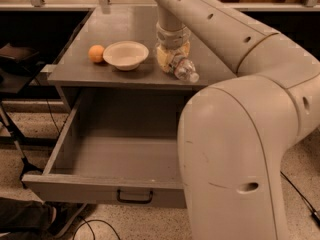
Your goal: Pick water bottle from top drawer and place on counter
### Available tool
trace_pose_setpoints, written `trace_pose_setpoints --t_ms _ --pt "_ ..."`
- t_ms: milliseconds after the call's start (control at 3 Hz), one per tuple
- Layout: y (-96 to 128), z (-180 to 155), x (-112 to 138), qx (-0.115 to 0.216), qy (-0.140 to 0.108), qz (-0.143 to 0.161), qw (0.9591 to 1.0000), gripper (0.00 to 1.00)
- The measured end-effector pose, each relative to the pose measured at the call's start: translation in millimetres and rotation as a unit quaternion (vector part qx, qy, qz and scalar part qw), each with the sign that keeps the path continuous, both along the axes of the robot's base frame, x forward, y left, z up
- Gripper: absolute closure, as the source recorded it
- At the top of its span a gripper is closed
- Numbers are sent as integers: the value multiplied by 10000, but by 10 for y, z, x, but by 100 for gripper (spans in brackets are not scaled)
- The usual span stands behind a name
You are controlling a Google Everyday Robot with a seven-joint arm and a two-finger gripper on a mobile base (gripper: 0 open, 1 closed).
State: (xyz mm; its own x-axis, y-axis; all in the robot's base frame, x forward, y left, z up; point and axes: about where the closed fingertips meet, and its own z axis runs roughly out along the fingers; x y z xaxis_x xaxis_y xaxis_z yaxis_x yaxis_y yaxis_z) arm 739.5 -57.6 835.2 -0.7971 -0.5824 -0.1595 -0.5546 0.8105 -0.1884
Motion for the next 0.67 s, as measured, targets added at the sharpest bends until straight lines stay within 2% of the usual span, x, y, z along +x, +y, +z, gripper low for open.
trace_pose_setpoints --t_ms 333,667 --pt "2 -4 1 3 1 1 10000 0" --pt "2 -4 1 3 1 1 10000 0"
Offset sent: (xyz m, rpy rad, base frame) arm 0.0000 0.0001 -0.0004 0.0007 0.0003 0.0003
